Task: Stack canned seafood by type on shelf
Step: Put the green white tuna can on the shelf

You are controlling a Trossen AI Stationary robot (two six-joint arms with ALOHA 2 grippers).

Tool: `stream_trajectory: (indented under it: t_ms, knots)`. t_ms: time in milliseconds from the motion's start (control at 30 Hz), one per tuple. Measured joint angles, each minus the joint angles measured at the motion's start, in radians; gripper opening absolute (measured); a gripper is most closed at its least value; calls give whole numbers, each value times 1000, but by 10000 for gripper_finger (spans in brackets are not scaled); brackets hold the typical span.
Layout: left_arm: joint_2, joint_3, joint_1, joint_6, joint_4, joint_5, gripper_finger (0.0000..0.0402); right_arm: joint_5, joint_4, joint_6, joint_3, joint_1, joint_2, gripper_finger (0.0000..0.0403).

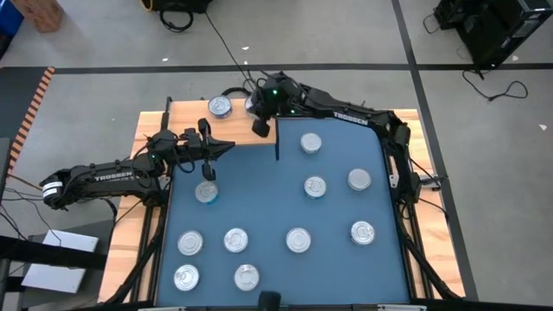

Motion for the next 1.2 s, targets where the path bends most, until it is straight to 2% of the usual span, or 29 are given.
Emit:
stream_trajectory:
  t_ms: [100, 233, 500, 600, 700, 933, 1200]
  knots:
    - [0, 0, 0, 4, -4, 0, 1, 43, 33, -58, -36, 58, -33, 3]
    - [0, 0, 0, 6, -11, 0, 1, 98, 151, -63, -156, 109, -74, 2]
    - [0, 0, 0, 23, -31, 0, 1, 109, 465, 35, -534, 160, -259, 1]
    - [0, 0, 0, 23, -28, 0, 1, 152, 527, 60, -666, 198, -355, 1]
    - [0, 0, 0, 27, -32, 13, 1, 223, 544, 79, -784, 251, -452, 0]
    - [0, 0, 0, 50, -40, 125, 1, 356, 558, 164, -1005, 399, -632, 0]
    - [0, 0, -46, 46, -55, 153, 1, 437, 560, 276, -1169, 501, -747, 0]
